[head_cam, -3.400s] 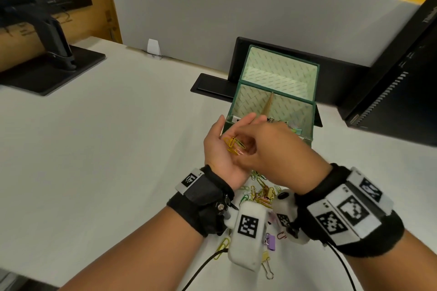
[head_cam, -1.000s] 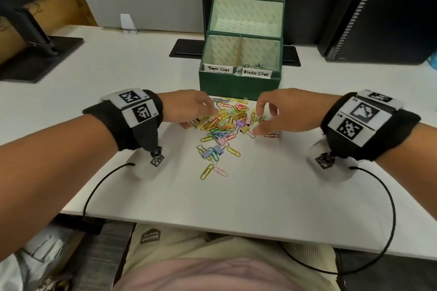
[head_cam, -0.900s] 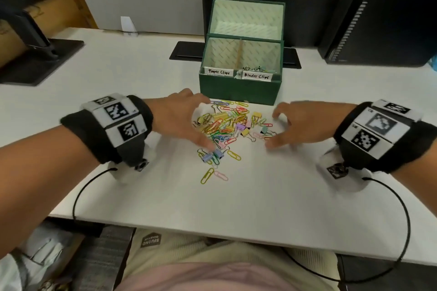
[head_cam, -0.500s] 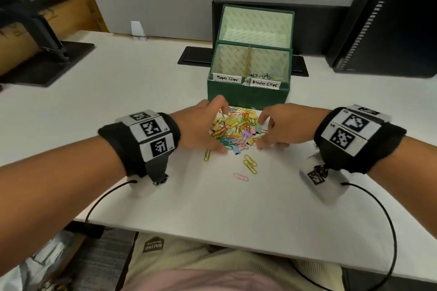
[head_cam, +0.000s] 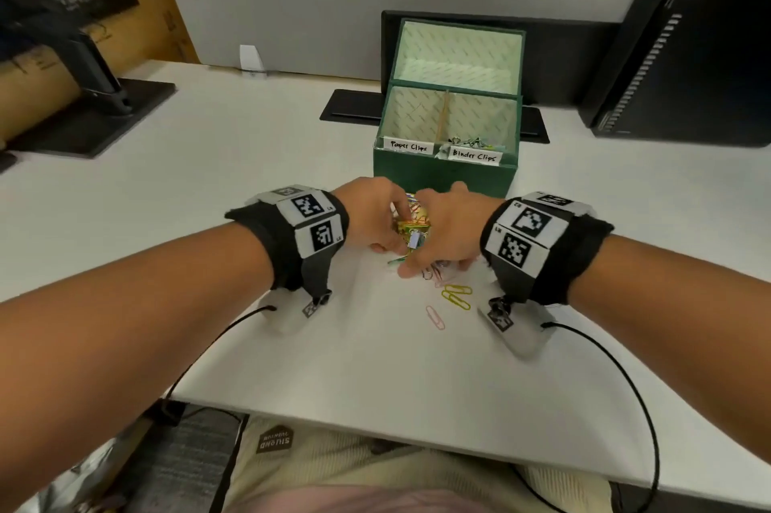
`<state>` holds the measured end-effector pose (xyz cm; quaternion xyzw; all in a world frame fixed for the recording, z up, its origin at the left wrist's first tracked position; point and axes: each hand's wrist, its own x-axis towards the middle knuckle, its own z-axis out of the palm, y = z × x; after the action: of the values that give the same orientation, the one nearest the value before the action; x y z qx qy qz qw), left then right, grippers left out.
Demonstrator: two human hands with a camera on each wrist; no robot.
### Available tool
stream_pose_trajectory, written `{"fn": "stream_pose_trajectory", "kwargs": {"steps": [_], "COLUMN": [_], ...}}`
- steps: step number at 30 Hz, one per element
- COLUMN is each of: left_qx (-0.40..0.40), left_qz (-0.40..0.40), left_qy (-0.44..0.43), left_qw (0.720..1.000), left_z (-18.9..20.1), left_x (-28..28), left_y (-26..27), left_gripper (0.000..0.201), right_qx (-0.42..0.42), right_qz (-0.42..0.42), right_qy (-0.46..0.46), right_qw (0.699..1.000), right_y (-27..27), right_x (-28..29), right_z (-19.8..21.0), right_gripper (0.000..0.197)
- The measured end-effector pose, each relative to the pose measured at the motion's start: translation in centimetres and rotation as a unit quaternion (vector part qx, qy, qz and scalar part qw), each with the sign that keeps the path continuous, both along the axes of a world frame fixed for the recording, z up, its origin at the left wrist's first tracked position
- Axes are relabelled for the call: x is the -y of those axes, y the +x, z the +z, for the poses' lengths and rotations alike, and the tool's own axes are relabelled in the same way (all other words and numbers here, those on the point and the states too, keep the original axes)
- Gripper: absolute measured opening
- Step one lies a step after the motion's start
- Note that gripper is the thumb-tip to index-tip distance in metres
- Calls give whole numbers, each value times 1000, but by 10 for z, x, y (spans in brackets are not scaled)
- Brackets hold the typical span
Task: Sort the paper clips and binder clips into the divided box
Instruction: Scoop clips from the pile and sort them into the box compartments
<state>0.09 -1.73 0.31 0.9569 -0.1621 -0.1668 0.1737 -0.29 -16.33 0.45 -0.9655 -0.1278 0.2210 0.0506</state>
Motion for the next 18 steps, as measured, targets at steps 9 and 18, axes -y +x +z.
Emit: {"fn": "stream_pose_trajectory", "kwargs": {"steps": [9, 18], "left_qx": [-91, -65], "left_qz": [108, 239], "left_qy": [-319, -489], "left_qw": [937, 836], "left_z": [3, 1], "left_x": [-2, 1], "left_y": [-7, -12], "left_gripper": [20, 19], "right_qx": [22, -8], "right_qz": [-41, -71], "right_qy": [125, 124], "right_qw": [991, 990], "right_y": [9, 23], "right_x": [-6, 13], "right_z": [2, 7], "right_gripper": [38, 6]}}
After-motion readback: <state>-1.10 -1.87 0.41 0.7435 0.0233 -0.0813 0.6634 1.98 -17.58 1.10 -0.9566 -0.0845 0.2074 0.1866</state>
